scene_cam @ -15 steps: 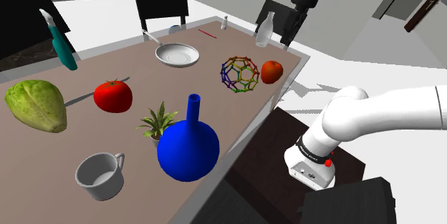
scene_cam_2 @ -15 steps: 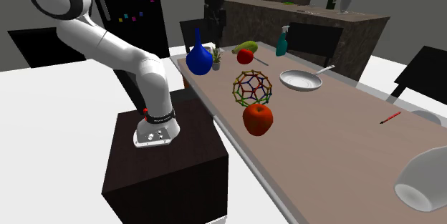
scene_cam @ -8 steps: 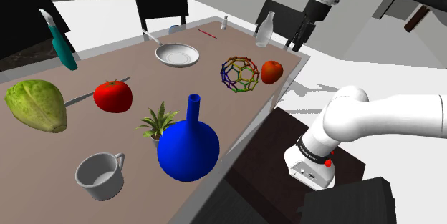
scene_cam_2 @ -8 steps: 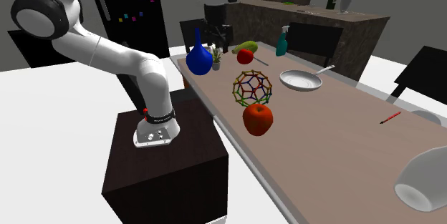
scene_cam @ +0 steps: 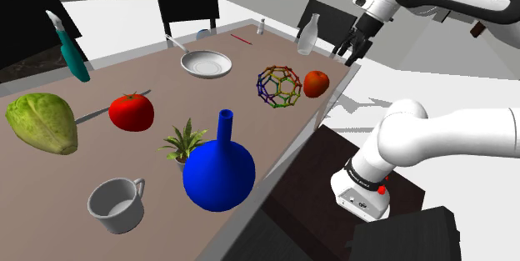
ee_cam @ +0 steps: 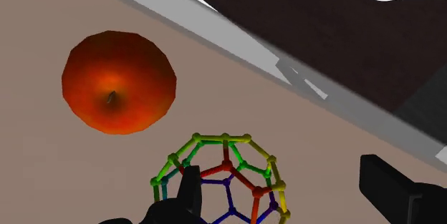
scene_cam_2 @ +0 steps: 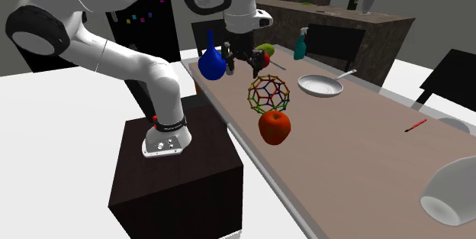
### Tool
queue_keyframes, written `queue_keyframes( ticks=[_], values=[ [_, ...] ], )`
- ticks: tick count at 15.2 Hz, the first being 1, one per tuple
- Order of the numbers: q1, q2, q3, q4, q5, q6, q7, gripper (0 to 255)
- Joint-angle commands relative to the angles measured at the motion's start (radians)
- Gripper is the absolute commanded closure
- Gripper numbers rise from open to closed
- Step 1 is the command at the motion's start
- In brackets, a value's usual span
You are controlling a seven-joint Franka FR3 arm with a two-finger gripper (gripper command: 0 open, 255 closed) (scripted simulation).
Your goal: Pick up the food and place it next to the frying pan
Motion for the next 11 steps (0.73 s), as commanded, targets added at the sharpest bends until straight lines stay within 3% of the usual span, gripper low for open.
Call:
queue_keyframes(
  ticks=[1, 6, 11],
  values=[
    [0.035, 0.029, -0.098, 0.014, -0.029, 0.044, -0.120, 0],
    [0.185, 0.123, -0.348, 0.097, -0.059, 0.133, -0.392, 0],
    [0.436, 0.206, -0.632, 0.237, -0.048, 0.187, -0.654, 0]
  ],
)
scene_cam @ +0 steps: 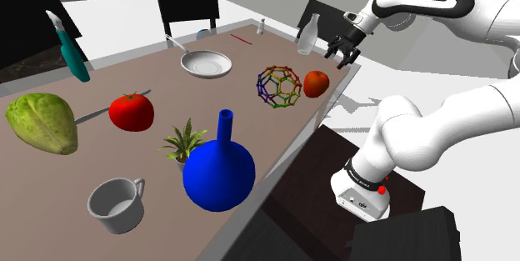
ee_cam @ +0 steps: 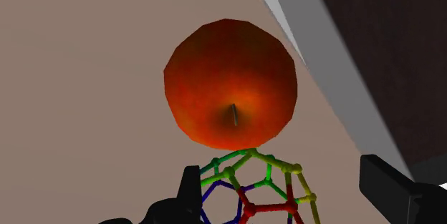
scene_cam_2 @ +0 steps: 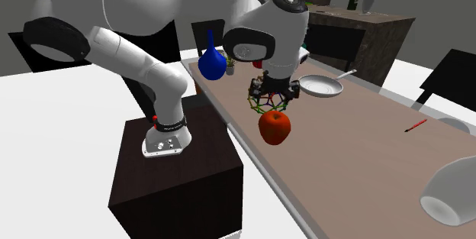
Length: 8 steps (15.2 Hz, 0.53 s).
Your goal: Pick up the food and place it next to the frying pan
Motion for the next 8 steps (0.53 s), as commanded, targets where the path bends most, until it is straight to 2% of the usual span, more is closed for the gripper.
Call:
queue_keyframes(
  ticks=[1, 8],
  values=[
    [0.094, 0.025, -0.096, 0.052, 0.004, 0.017, -0.078, 0],
    [0.125, 0.036, -0.147, -0.026, -0.016, 0.120, -0.070, 0]
  ],
)
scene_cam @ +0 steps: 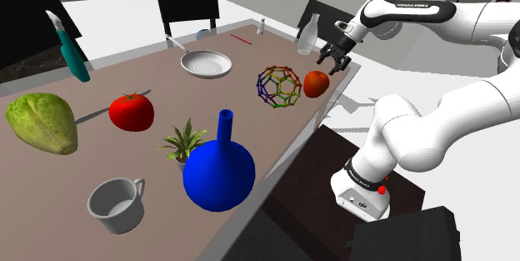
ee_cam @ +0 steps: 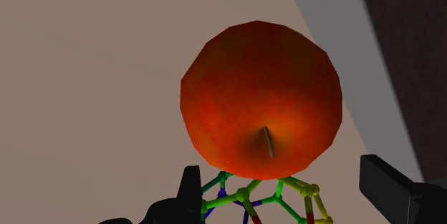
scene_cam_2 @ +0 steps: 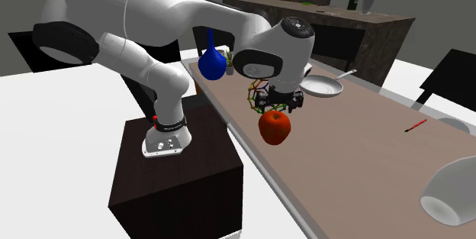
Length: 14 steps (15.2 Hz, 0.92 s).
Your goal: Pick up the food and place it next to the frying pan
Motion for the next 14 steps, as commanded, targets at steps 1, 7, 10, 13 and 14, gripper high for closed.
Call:
queue_keyframes(
  ticks=[1, 7, 10, 13, 14],
  values=[
    [0.006, 0.003, -0.010, -0.010, -0.003, 0.016, 0.000, 0],
    [0.007, 0.003, -0.010, -0.010, -0.003, 0.016, 0.000, 0],
    [0.007, 0.003, -0.010, -0.010, -0.003, 0.016, 0.000, 255],
    [0.007, 0.003, -0.010, -0.010, -0.003, 0.016, 0.000, 255],
    [0.007, 0.003, -0.010, -0.010, -0.003, 0.016, 0.000, 255]
  ],
)
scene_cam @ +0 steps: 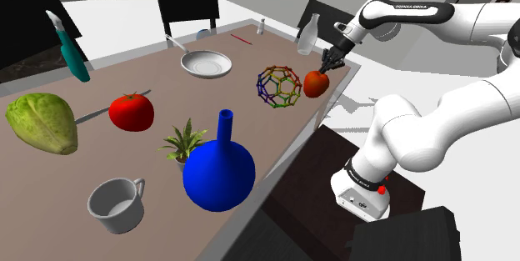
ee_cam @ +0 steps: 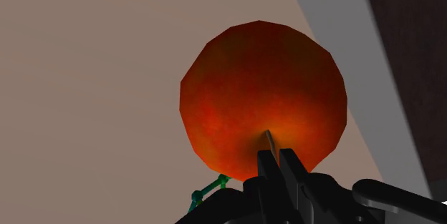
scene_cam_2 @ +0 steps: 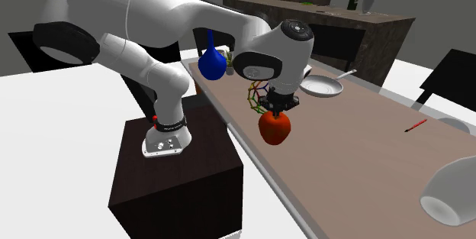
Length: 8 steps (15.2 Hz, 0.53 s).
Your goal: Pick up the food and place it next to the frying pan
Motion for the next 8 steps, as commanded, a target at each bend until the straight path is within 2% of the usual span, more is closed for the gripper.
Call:
queue_keyframes(
  ticks=[1, 4, 8],
  values=[
    [0.000, 0.000, 0.000, 0.000, 0.000, 0.000, 0.000, 255],
    [0.000, 0.000, 0.000, 0.000, 0.000, 0.000, 0.000, 255],
    [-0.017, -0.007, 0.043, 0.030, 0.014, -0.049, 0.012, 255]
  ],
)
